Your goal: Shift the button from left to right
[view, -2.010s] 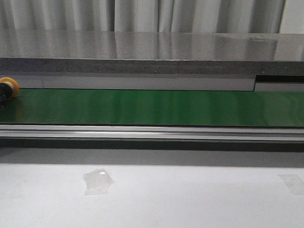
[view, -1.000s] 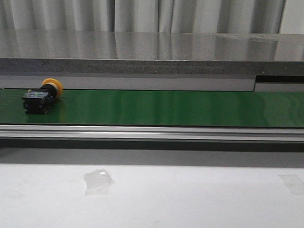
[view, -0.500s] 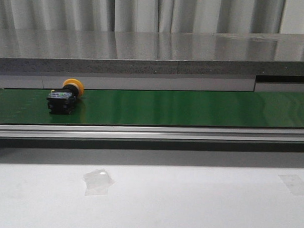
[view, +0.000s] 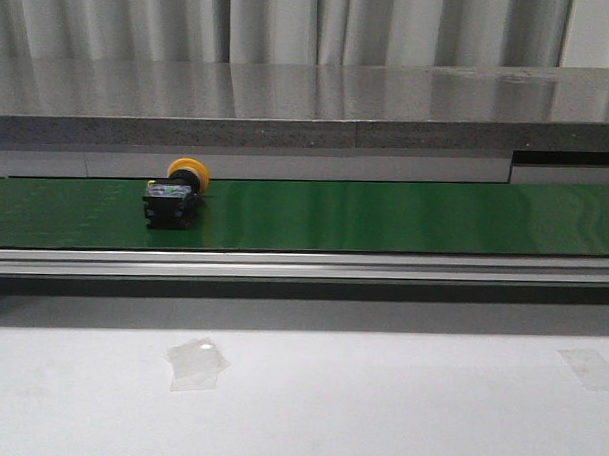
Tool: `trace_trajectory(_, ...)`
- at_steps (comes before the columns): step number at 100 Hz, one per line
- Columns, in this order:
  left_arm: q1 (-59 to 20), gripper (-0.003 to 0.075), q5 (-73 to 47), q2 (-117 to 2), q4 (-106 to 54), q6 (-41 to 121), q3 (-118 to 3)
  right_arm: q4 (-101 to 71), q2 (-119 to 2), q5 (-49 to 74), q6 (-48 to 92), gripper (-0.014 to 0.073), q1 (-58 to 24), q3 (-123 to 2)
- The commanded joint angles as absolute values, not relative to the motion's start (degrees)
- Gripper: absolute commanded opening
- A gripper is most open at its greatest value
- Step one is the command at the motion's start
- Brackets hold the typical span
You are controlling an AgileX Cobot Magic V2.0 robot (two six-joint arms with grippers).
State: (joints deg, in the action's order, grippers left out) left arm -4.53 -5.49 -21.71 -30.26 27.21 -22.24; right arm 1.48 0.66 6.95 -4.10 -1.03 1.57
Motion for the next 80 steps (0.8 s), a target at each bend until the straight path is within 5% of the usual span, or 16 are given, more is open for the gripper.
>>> trace_trajectory(1,-4.87,-0.002,-2.14,-22.0,-31.07,27.13,-23.79,2.03,1.7,0.38,-4.02,-0.0068,-1.11,0.68)
trace_trajectory(36,-4.87,-0.002,-2.14,-22.0,-31.07,27.13,-23.79,0.73,1.6,-6.13,-4.02,-0.0068,-1.11,-2.33)
trace_trajectory(80,-4.87,-0.002,-2.14,-22.0,-31.07,27.13,-23.79,0.0,-13.75,20.47,-4.02,-0.0068,-1.11,-24.93)
